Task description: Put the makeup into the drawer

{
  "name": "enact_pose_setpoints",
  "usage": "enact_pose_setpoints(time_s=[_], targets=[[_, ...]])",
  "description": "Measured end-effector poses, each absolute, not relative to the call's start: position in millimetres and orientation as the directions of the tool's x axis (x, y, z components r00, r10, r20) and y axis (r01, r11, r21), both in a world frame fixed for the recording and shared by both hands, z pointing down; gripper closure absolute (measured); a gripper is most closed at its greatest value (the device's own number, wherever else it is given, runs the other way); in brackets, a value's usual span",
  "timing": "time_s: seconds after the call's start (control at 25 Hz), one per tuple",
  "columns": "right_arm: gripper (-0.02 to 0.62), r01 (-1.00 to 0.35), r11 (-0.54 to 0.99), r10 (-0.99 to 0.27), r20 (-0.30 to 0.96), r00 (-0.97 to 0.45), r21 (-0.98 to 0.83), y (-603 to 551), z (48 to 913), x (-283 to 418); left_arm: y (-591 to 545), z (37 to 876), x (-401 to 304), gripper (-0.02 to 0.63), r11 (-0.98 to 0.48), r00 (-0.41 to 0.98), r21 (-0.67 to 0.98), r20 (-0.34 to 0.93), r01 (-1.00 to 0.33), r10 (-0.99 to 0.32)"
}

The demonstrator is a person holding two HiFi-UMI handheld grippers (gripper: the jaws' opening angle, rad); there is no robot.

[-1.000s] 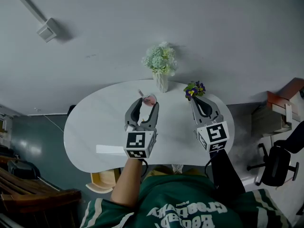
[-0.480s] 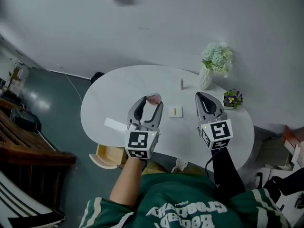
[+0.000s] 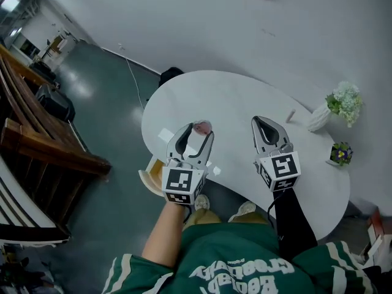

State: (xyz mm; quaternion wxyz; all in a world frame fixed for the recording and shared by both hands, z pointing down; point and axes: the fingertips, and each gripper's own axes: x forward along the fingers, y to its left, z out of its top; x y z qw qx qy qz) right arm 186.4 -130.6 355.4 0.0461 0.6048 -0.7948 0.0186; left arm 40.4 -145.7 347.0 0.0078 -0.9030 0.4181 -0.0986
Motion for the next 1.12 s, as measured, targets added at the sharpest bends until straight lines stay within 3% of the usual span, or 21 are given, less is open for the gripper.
enact_pose_setpoints(time_s=[0.68,1.12], targets=[[0.591,-0.856,0.516,-0.853,0.101,-0.512,0.023,-205,362,-85,-186,349,-199,0.373,-0.503,0.469,-0.163,0.207,-0.849,-0.859],[0.591,-0.847,0.531,-0.836,0.179,-0.519,0.020,-222,397,-157,-192,436,-269,0.373,-0.553,0.471,-0.150,0.373,-0.819,-0.799]])
